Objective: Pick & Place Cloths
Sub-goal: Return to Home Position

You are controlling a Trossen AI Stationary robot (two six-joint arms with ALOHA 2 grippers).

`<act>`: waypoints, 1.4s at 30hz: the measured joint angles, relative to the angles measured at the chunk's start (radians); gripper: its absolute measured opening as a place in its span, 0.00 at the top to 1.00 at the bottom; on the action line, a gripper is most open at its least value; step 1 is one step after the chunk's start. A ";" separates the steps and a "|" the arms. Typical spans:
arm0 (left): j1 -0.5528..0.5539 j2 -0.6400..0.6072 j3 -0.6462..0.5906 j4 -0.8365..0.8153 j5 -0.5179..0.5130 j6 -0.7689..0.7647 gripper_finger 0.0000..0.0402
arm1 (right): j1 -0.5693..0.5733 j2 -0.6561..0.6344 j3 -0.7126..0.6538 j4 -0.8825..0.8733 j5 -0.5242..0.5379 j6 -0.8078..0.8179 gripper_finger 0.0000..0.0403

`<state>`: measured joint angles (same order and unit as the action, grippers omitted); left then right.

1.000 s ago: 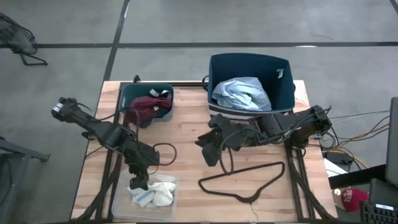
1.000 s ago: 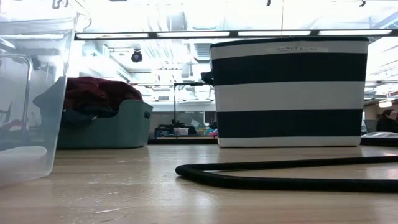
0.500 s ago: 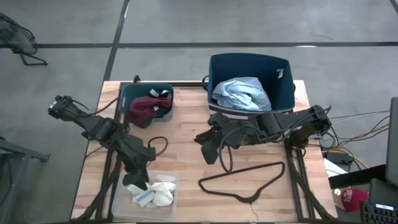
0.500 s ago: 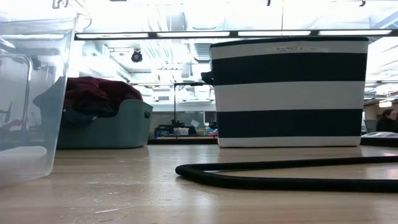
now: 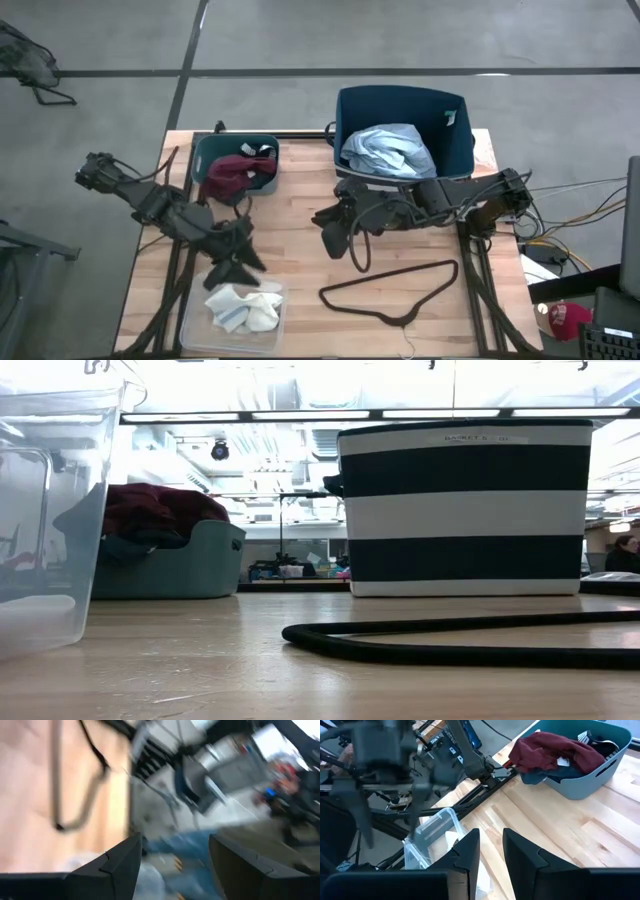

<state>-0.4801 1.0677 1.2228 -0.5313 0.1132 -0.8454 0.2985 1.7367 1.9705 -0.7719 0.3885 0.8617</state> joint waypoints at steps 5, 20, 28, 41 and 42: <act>0.000 -0.001 0.000 0.094 -0.217 0.108 0.42 | 0.000 0.000 0.000 0.004 0.004 -0.006 0.84; 0.016 0.023 0.000 0.224 -0.305 0.324 0.94 | 0.000 0.000 -0.030 0.096 0.006 -0.176 0.98; 0.086 0.061 0.000 0.224 -0.300 0.381 0.99 | -0.006 -0.002 -0.072 0.200 0.006 -0.307 0.98; 0.099 -0.079 -0.033 0.283 -0.297 0.449 0.99 | -0.003 -0.090 -0.091 0.236 0.002 -0.490 0.98; 0.099 -0.093 -0.048 0.300 -0.297 0.459 0.98 | -0.002 -0.098 -0.103 0.237 0.003 -0.506 0.98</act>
<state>-0.3813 0.9745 1.1752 -0.2316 -0.1843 -0.3865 0.2964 1.6385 1.8671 -0.5349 0.3920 0.3557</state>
